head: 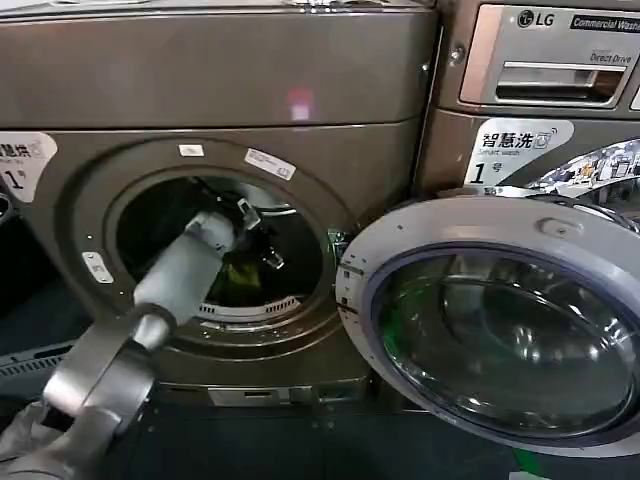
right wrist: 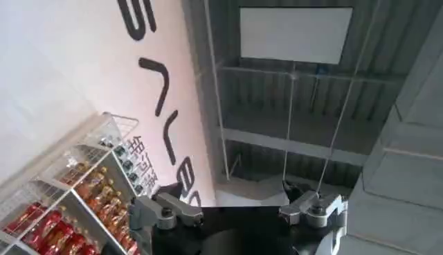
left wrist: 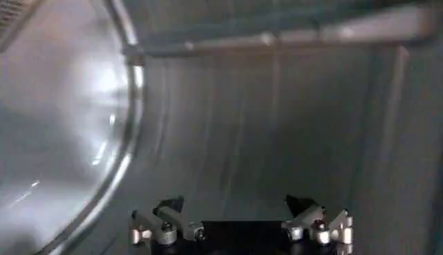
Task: Grasp the clothes from the dryer.
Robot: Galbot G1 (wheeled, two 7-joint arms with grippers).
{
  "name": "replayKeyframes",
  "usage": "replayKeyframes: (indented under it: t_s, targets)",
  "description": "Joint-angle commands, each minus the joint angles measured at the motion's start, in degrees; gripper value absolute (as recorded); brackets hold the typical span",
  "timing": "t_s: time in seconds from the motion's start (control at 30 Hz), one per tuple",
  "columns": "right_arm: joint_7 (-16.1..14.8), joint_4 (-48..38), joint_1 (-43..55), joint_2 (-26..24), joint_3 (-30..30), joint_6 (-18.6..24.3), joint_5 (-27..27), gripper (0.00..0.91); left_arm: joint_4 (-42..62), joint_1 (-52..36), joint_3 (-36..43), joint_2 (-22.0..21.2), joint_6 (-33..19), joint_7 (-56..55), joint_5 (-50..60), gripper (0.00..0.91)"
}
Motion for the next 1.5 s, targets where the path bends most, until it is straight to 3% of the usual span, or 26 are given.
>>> replayKeyframes:
  t_s: [0.03,0.43,0.8,1.47,1.5]
  targets:
    - [0.00,0.00,0.04,0.04,0.00,0.01,-0.04,0.907,2.89,-2.21,5.01,0.33,-6.45,12.00,10.69,0.907]
    - [-0.05,-0.18,0.60,0.25,-0.33,0.07,-0.09,0.907,4.68,-4.48,9.56,0.14,-9.53,16.25,19.47,0.907]
    - [-0.11,-0.03,1.45,0.31,-1.05,0.13,-0.26,0.907,8.39,-6.23,11.49,0.20,-4.67,18.61,20.16,0.907]
    - [-0.26,0.03,2.42,0.37,-1.98,0.48,-1.21,0.907,12.48,-6.79,15.38,-0.57,-4.66,18.77,22.89,0.907]
    - [-0.25,-0.02,2.37,0.37,-1.89,0.47,-1.20,0.907,12.70,-6.79,15.54,-0.69,-4.65,18.82,22.83,0.876]
